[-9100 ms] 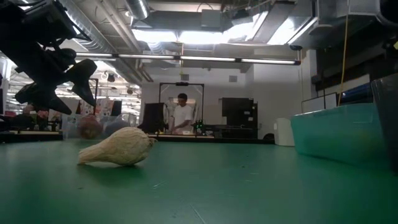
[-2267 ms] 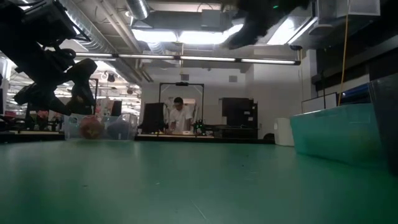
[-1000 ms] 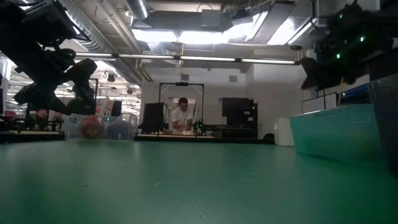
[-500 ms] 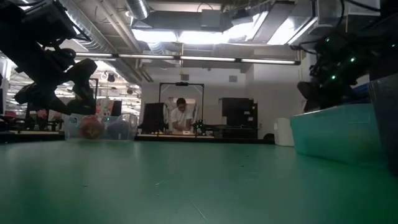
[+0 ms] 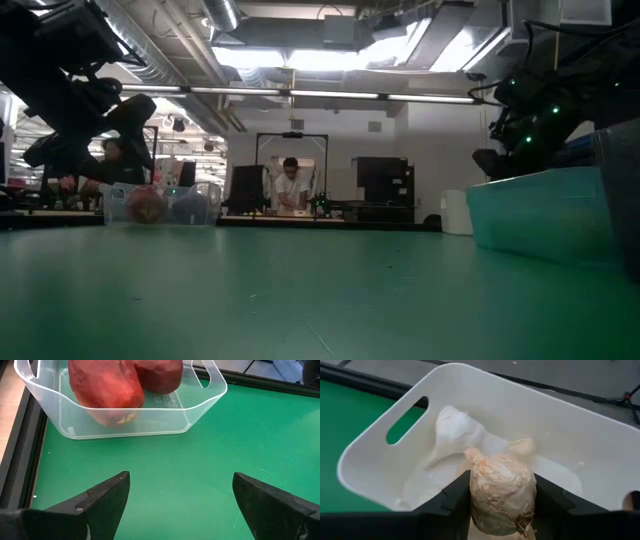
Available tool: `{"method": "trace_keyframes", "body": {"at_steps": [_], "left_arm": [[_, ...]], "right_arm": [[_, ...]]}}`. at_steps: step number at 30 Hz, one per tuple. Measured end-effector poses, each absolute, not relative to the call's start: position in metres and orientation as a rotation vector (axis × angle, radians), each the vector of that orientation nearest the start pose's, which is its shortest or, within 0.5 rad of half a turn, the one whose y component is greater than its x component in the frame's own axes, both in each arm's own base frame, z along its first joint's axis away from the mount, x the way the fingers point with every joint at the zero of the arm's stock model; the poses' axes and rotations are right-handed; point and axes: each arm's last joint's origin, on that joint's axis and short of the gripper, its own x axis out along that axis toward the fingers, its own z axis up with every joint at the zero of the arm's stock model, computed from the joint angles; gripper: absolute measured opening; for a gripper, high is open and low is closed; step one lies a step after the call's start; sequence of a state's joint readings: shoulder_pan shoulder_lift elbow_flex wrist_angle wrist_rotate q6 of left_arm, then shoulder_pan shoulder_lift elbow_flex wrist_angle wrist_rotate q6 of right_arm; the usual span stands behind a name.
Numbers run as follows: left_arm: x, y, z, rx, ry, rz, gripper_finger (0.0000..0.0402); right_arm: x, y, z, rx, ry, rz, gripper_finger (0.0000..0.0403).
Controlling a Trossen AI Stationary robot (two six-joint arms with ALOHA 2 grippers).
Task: Sort produce into baskets
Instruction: Put the garlic into the white bin, then return to Home Position
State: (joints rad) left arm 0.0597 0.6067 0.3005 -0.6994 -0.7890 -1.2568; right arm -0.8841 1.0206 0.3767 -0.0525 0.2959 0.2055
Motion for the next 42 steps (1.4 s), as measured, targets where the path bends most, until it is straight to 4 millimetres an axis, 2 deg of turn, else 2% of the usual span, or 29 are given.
{"method": "trace_keyframes", "body": {"at_steps": [3,12,23,30,36,42], "left_arm": [[0.101,0.027,0.163,-0.723,0.333,1.218,0.0345],[0.101,0.027,0.163,-0.723,0.333,1.217,0.0345],[0.101,0.027,0.163,-0.718,0.337,1.216,0.0345],[0.101,0.027,0.163,-0.717,0.337,1.216,0.0345],[0.101,0.027,0.163,-0.707,0.342,1.210,0.0345],[0.108,0.027,0.171,-0.664,0.295,1.132,0.0345]], "right_arm": [[0.112,-0.150,0.168,0.390,0.589,-1.197,0.0173],[0.112,-0.150,0.168,0.388,0.592,-1.202,0.0254],[0.112,-0.147,0.175,0.376,0.565,-1.126,0.0254],[0.115,-0.144,0.205,0.397,0.473,-0.973,0.0253],[0.112,-0.133,0.244,0.412,0.411,-0.819,0.0253],[0.101,-0.114,0.288,0.377,0.338,-0.697,0.0253]]}}
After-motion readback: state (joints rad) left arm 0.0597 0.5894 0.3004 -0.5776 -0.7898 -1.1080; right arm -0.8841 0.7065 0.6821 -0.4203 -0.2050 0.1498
